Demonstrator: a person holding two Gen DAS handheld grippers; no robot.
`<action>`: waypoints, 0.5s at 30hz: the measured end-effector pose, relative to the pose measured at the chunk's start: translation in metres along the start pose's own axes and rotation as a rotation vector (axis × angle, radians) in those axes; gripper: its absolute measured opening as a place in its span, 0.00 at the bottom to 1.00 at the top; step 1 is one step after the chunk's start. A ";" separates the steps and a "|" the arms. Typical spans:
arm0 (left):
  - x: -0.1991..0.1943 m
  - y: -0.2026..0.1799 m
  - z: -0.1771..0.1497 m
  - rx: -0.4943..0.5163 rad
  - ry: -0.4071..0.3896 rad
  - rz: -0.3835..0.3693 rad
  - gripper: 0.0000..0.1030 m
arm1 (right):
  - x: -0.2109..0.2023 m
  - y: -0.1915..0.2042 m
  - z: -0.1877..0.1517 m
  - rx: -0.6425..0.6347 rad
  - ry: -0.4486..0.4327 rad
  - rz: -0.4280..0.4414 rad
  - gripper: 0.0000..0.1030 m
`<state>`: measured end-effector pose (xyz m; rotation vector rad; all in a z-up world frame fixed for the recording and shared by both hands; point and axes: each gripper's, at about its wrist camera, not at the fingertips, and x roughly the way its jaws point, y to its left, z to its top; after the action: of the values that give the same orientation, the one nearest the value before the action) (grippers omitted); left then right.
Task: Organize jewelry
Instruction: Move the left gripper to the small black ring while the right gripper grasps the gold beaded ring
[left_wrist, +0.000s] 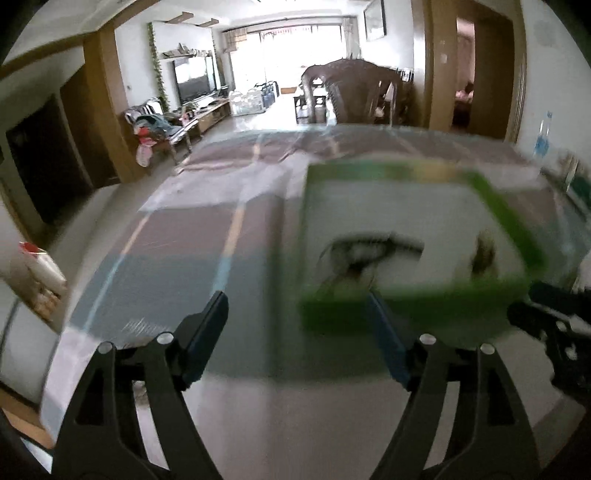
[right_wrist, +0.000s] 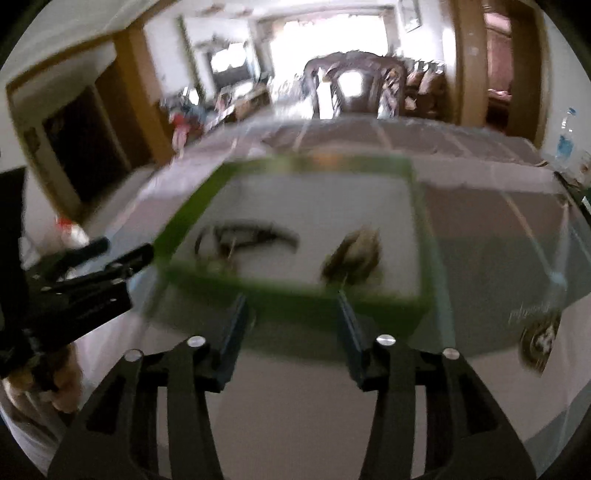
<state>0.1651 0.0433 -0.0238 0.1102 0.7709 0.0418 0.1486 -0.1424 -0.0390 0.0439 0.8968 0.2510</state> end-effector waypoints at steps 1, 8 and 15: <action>-0.004 0.004 -0.008 0.000 0.007 0.001 0.74 | 0.010 0.009 -0.004 -0.011 0.032 -0.008 0.42; -0.015 0.037 -0.059 -0.051 0.086 -0.029 0.75 | 0.066 0.043 -0.007 -0.025 0.122 -0.071 0.42; -0.020 0.041 -0.074 -0.043 0.096 -0.052 0.77 | 0.083 0.055 -0.003 -0.030 0.107 -0.132 0.28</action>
<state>0.0997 0.0883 -0.0579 0.0472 0.8680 0.0143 0.1848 -0.0695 -0.0967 -0.0566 0.9977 0.1444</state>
